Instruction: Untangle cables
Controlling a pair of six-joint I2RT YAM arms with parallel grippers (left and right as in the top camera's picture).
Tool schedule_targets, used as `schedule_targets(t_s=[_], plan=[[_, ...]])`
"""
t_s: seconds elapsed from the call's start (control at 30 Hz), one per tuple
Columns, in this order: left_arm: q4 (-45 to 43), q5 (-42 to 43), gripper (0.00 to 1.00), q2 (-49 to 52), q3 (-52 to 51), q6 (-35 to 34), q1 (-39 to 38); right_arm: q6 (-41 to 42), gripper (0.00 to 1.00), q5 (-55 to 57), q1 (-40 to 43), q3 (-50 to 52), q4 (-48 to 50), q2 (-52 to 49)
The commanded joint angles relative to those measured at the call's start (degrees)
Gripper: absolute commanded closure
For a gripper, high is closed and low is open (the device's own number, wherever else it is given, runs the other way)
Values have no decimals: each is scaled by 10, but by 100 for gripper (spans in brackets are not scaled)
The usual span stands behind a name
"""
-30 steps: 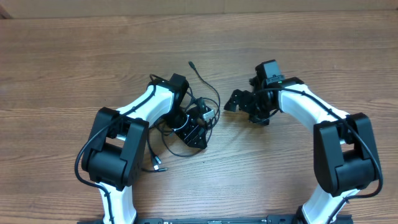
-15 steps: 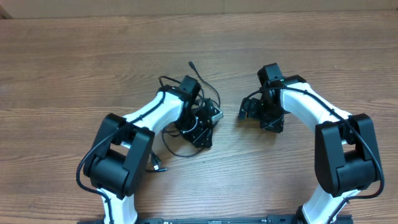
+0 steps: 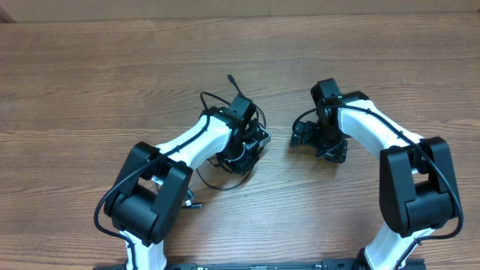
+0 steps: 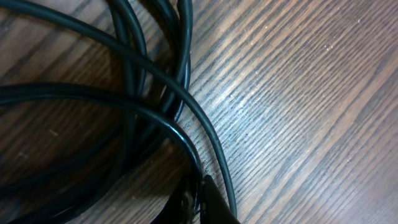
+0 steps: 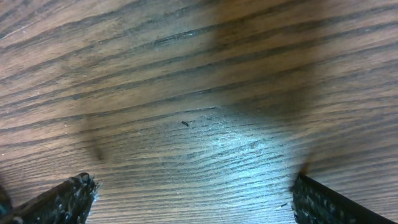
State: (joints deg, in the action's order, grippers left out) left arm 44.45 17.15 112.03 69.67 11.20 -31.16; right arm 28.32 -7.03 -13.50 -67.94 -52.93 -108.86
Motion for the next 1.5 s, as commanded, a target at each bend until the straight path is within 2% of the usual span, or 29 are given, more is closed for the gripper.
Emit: schedule_targets(t_s=[0.0, 0.2, 0.4, 0.53, 0.6, 0.67, 0.83, 1.03, 1.23, 1.37, 1.47], plan=[[-16, -25, 96, -45, -13, -11, -3, -4, 0, -1, 3, 16, 10, -19], [-50, -55, 96, -130, -13, -9, 7, -46, 0, -121, 3, 16, 45, -19], [-58, -36, 96, -145, -13, 58, 37, -46, 0, -215, 3, 16, 87, -19], [-56, -15, 96, -145, -13, 62, 66, -45, 0, -226, -11, 16, 127, -19], [-56, 12, 96, -146, -13, 66, 85, -43, 6, -224, -22, 16, 153, -19], [-54, 59, 96, -146, -13, 83, 105, -27, 18, -200, -36, 16, 184, -19], [-34, 150, 95, -146, -13, 128, 158, 48, 25, -96, -86, 22, 252, -19], [-20, 160, 96, -146, -13, 135, 188, 49, 33, 11, -143, 24, 293, -19], [-12, 261, 96, -166, -13, 160, 203, 50, 48, 122, -183, 24, 297, -19], [-30, 329, 96, -219, -13, 123, 230, 57, 62, 155, -189, 24, 290, -19], [-72, 337, 96, -284, -13, 52, 257, 75, 66, 165, -187, 24, 289, -20]])
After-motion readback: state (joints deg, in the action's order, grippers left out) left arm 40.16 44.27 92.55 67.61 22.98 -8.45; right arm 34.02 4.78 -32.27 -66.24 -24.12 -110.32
